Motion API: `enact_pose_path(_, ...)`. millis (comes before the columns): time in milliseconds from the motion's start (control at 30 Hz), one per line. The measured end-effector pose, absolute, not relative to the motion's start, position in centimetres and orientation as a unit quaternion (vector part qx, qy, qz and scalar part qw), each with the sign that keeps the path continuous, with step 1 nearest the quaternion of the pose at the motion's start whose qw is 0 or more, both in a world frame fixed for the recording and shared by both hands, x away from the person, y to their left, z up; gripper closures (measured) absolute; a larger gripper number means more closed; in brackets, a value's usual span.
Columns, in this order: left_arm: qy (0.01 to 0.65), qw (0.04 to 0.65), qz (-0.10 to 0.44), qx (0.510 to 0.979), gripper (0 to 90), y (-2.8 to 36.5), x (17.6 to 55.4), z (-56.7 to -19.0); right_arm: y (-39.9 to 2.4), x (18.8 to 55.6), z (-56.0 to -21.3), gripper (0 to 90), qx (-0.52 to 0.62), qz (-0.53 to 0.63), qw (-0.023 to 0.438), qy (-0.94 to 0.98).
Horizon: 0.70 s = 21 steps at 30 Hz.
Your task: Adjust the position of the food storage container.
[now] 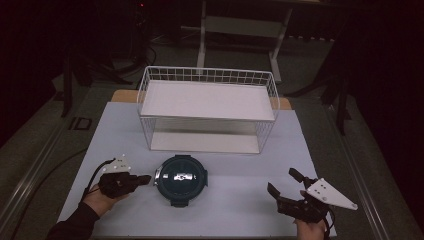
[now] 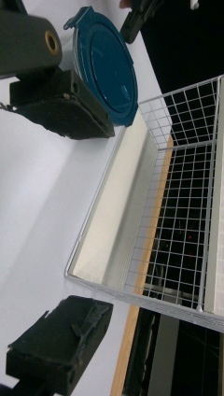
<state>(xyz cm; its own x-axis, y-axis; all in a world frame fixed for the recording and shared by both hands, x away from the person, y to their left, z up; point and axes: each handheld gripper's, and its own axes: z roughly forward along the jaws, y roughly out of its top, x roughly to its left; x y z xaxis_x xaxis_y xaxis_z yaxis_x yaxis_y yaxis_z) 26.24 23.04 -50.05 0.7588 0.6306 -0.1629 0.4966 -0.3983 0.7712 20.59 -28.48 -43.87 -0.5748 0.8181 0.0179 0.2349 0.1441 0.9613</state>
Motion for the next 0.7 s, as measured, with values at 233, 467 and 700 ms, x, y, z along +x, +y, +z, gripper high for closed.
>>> enact_pose_path(233,0.338,0.428,0.070,0.835,89.9,22.2,26.7,-50.2,-28.4,20.6,-44.0,13.5,0.374,0.537,0.268,0.707)
enact_pose_path(467,0.343,0.424,0.071,0.835,90.0,21.9,27.0,-50.1,-28.3,20.7,-44.0,13.5,0.375,0.536,0.266,0.708)
enact_pose_path(700,0.336,0.422,0.066,0.839,90.0,20.9,27.2,-50.0,-28.2,20.8,-44.1,13.5,0.374,0.535,0.266,0.710)
